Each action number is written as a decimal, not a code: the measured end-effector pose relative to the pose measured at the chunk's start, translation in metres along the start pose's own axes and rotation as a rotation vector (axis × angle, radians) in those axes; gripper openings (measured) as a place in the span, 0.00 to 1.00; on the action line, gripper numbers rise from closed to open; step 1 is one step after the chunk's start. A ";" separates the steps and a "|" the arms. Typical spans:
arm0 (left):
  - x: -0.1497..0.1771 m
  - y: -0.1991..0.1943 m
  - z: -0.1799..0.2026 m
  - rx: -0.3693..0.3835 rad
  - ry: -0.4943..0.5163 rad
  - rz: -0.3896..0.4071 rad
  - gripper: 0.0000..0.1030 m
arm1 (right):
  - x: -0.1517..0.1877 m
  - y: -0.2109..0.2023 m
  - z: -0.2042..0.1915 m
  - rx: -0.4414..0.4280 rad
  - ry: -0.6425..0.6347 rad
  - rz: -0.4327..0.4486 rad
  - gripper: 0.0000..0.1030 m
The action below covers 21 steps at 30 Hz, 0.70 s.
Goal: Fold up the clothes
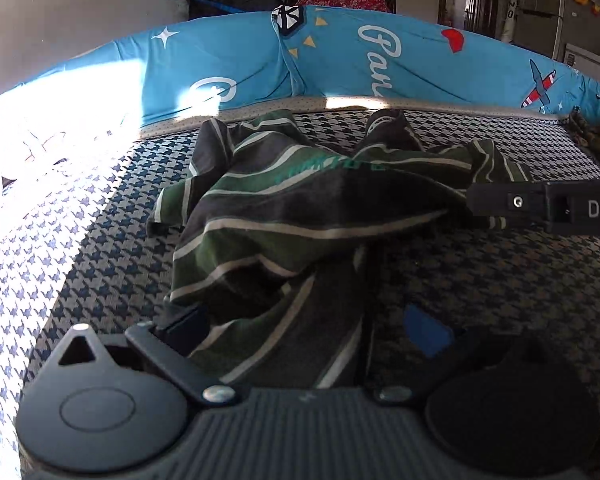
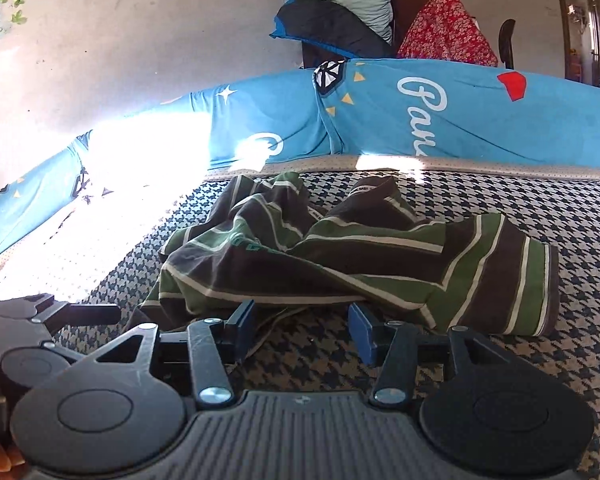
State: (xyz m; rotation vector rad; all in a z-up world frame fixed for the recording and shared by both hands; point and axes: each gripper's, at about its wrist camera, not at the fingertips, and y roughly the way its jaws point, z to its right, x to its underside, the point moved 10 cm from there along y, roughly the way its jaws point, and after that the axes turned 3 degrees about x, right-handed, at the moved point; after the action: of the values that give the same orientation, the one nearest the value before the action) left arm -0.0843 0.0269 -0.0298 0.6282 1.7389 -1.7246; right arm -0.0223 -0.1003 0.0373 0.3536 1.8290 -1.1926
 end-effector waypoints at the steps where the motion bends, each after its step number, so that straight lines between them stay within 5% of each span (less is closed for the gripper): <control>1: 0.000 0.002 -0.001 -0.001 -0.008 -0.003 1.00 | -0.003 0.003 0.004 0.005 0.007 0.001 0.49; 10: 0.002 0.023 -0.011 -0.032 -0.096 -0.047 1.00 | -0.031 0.031 0.051 0.069 0.057 0.009 0.51; 21: 0.009 0.038 -0.015 -0.029 -0.163 -0.088 1.00 | -0.062 0.068 0.096 0.146 0.118 0.064 0.66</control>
State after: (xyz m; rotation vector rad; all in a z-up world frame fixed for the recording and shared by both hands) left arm -0.0655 0.0426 -0.0631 0.3916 1.6962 -1.7550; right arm 0.1064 -0.1333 0.0343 0.5725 1.8210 -1.2872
